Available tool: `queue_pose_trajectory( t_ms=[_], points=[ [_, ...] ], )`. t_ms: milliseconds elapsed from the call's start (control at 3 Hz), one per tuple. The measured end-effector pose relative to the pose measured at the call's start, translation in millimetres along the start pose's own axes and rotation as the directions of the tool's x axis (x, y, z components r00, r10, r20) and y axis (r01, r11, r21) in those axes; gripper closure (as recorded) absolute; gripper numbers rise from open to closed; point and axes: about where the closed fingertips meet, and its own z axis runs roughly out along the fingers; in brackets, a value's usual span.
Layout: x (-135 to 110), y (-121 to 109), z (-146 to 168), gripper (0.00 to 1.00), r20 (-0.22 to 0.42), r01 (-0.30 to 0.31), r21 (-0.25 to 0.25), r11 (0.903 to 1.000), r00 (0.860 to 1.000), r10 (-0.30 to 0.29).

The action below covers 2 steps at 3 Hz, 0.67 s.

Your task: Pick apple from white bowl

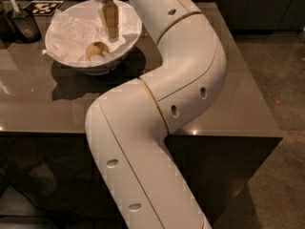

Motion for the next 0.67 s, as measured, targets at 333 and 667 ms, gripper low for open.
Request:
queue_pose_trajectory(
  t_ms=[333, 667],
  points=[
    [2.8, -6.9, -7.3, 0.08, 0.006, -0.009, 0.04, 0.9992, 1.0, 0.009],
    [2.2, -10.1, -3.5, 0.27, 0.008, -0.009, 0.048, 0.9988, 1.0, 0.008]
  ],
)
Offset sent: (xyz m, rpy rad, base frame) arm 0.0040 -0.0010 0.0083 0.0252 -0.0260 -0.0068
